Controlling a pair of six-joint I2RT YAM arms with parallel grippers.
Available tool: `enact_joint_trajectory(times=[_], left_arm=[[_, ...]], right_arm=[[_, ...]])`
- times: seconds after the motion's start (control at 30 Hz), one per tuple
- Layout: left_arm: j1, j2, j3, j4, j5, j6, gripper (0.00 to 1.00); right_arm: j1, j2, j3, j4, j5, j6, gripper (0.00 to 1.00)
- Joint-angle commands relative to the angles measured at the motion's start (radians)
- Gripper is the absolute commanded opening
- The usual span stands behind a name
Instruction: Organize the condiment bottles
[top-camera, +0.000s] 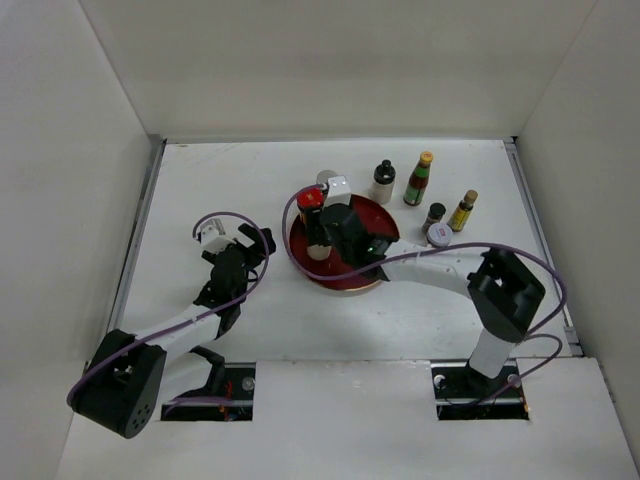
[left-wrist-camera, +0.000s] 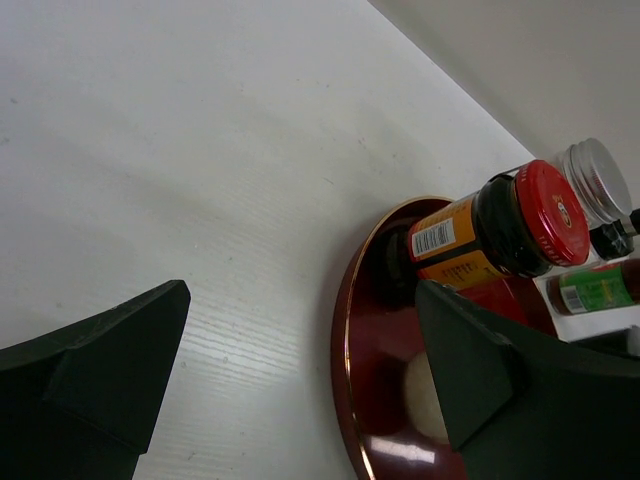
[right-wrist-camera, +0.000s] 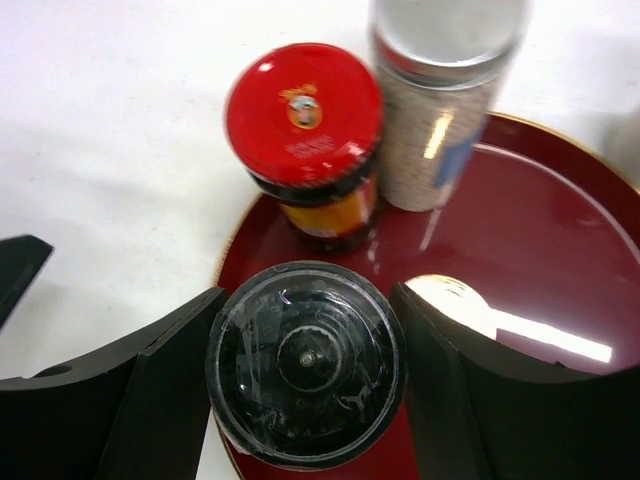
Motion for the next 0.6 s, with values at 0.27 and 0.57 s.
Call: enact_joint_trajectory(times=[0.27, 0.57], left_arm=[[0.013, 0.007, -0.001, 0.049, 0.034, -0.023, 1.00], [0.021, -0.002, -0.007, 0.049, 0.037, -0.030, 1.00]], right_arm=[[0.039, 0.099, 0.126, 0.138, -0.016, -0.014, 0.80], [-0.005, -0.275, -0.134, 0.140, 0.064, -0.045, 1.00]])
